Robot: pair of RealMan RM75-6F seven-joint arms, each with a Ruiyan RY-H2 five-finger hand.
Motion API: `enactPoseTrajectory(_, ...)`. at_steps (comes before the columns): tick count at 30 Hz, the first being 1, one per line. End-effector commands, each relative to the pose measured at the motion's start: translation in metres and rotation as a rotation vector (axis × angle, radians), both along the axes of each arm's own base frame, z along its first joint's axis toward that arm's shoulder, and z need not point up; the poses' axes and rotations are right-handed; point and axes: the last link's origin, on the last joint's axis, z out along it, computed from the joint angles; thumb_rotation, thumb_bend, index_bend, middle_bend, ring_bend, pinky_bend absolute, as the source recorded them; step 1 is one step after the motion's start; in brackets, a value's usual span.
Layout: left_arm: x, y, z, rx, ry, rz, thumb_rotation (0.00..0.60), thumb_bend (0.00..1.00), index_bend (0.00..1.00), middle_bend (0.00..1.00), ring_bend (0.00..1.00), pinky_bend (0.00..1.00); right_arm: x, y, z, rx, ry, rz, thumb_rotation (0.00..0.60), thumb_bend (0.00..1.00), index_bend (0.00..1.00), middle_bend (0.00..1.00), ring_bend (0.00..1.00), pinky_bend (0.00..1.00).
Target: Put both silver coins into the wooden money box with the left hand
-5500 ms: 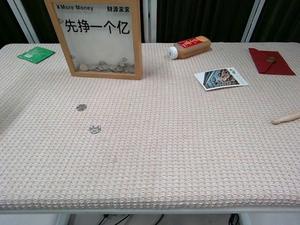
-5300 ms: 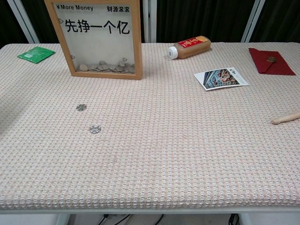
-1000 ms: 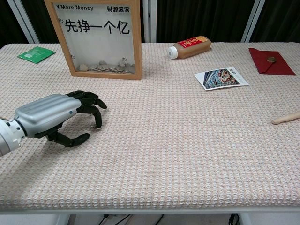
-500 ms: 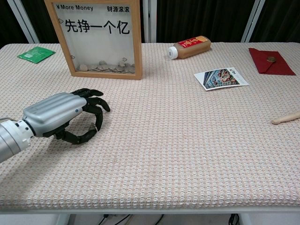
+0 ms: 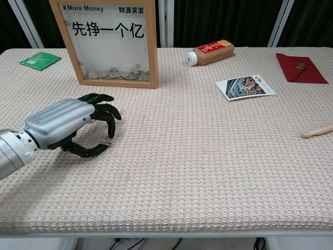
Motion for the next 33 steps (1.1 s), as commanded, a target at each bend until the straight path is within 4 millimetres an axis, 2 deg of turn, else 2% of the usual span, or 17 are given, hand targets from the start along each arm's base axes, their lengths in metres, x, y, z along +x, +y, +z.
enactPoseTrajectory(1, 0.0004, 0.0006, 0.0018, 0.005, 0.000, -0.002, 0.600, 0.32, 0.46, 0.23, 0.04, 0.07, 0.0003, 0.0000, 0.0000, 0.001, 0.001, 0.000, 0.600, 0.26, 0.00, 0.00, 0.00, 0.00)
enactPoseTrajectory(33, 0.0039, 0.0022, 0.0014, -0.015, -0.042, 0.028, 0.600, 0.36, 0.56, 0.25, 0.05, 0.07, -0.0033, 0.0006, 0.0027, -0.002, -0.003, -0.013, 0.600, 0.25, 0.00, 0.00, 0.00, 0.00)
